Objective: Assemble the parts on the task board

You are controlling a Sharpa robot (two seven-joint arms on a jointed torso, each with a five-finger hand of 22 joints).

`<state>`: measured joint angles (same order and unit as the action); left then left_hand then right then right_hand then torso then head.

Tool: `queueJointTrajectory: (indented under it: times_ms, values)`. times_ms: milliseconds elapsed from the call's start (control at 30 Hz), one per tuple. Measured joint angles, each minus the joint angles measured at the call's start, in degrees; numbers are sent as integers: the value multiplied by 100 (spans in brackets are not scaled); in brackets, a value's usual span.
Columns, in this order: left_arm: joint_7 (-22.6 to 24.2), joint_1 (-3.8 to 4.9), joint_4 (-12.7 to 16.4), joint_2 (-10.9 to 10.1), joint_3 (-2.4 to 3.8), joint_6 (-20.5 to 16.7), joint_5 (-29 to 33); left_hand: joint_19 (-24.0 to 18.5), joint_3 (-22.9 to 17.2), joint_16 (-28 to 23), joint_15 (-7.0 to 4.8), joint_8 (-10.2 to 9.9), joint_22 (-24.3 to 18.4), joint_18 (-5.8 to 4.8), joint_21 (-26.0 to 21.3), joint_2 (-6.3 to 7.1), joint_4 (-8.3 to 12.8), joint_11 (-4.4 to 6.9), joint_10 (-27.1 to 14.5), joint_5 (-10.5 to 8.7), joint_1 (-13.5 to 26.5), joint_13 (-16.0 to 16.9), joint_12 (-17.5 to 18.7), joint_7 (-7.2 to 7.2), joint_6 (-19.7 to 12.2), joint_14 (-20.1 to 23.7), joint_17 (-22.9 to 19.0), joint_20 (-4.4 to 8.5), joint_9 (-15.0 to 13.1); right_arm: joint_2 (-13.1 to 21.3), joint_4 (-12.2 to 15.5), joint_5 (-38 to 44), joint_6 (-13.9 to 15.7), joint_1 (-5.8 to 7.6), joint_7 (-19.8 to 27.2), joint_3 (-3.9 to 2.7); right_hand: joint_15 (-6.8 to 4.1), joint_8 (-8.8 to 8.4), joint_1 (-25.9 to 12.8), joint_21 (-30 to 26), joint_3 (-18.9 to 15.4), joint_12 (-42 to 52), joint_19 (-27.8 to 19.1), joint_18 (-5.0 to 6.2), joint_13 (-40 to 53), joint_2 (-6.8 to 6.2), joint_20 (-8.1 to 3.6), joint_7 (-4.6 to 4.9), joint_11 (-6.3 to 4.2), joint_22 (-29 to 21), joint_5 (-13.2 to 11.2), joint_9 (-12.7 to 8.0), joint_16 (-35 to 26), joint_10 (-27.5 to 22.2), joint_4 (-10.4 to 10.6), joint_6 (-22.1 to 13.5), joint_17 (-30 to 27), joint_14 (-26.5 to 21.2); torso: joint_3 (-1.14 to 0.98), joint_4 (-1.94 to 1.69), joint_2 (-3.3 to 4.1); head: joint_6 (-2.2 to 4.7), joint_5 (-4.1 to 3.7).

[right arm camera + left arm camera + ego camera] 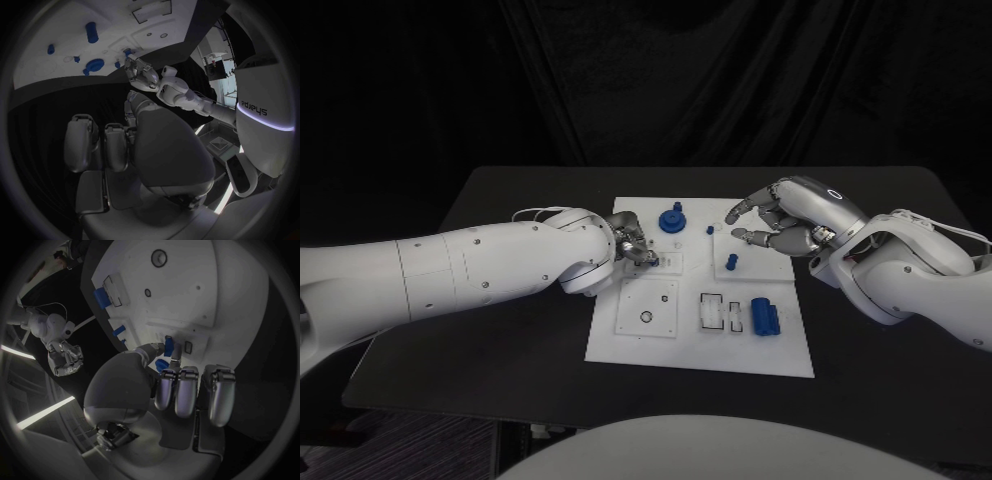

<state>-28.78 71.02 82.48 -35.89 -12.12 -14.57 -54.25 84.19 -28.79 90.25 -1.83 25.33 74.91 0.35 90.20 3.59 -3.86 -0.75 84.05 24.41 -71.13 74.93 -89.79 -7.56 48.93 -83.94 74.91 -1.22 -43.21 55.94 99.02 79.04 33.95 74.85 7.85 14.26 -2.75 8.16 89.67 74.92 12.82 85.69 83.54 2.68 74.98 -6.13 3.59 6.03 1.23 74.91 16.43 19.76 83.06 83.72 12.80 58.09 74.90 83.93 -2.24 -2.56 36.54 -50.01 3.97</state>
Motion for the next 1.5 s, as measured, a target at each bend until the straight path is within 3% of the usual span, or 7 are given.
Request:
queueJointTrajectory:
  times_ms: [1333,1500]
  values:
    - [68,-5,-96,61,2,89,190,-21,0,0,0,6,0,0,0,-23,0,-1,0,-33,28,0,0,-3,3,0,0,20,5,-4,-11,-14,-197,-6,-123,0,0,0,0,-138,16,-73,-20,0,0,0,20,4,21,4,21,3,-76,-62,-16,38,0,0,-1,3,-1,0,18]
    - [71,-5,-91,49,2,128,195,-15,47,0,0,6,0,1,0,-138,48,-1,0,-406,183,0,0,72,-72,0,0,57,0,-5,-12,-15,-220,-7,-135,0,0,0,0,-138,16,-73,-20,0,0,0,20,4,21,4,21,10,-75,-62,-16,38,0,0,-3,2,-4,0,10]
